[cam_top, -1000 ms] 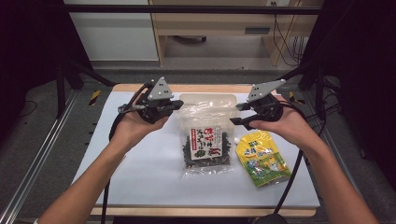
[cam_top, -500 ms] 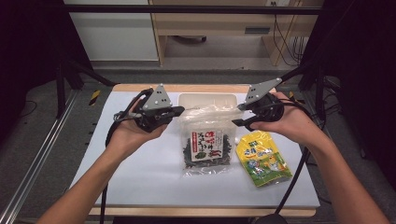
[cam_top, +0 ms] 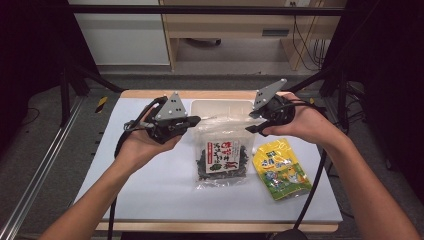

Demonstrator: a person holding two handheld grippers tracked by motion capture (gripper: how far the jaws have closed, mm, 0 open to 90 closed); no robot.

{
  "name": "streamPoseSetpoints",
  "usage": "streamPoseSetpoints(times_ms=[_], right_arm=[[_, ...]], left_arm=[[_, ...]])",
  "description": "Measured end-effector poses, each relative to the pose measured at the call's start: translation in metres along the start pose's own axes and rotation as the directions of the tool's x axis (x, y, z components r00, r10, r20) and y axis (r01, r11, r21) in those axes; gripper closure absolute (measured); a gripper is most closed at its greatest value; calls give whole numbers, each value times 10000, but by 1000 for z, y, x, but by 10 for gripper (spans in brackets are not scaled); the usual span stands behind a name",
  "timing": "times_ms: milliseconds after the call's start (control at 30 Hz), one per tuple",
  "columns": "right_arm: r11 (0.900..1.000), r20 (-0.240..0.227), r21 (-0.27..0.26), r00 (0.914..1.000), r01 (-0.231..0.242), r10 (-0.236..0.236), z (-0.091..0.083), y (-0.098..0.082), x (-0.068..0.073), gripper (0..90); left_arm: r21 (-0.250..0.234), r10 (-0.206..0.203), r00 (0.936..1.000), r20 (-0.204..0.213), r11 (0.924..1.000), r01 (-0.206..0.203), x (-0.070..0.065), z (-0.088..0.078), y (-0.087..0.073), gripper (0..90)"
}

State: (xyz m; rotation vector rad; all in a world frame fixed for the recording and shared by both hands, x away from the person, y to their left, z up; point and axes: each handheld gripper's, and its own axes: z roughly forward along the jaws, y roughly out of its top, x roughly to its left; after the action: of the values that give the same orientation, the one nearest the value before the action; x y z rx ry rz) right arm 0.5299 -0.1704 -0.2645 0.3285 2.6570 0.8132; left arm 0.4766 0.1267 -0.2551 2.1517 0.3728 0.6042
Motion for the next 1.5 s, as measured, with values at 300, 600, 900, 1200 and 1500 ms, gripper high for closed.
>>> streamPoseSetpoints(times_ms=[300, 600, 900, 1200, 1500], right_arm=[[9931, -1006, 806, 9919, 853, -771, 19, 14, 8, 518], [9889, -1424, 1117, 9864, 984, -820, 22, 13, 10, 769], [9921, -1650, 859, 9833, 919, -768, 18, 8, 7, 811], [9935, -1796, 778, 9814, 833, -682, 15, 5, 5, 817], [9937, -1805, 769, 9813, 821, -671, 13, 6, 5, 819]], left_arm=[[24, 105, 9999, -29, 9999, -105, -1, -1, 2, 900], [-131, -427, 9991, 17, 9990, 427, 4, 0, -3, 895], [-620, -1366, 9901, -315, 9890, 1344, 14, 3, -19, 368], [-595, -1961, 9788, -600, 9795, 1926, 21, 5, -34, 204], [-639, -2209, 9724, -749, 9742, 2164, 25, 5, -43, 79]])
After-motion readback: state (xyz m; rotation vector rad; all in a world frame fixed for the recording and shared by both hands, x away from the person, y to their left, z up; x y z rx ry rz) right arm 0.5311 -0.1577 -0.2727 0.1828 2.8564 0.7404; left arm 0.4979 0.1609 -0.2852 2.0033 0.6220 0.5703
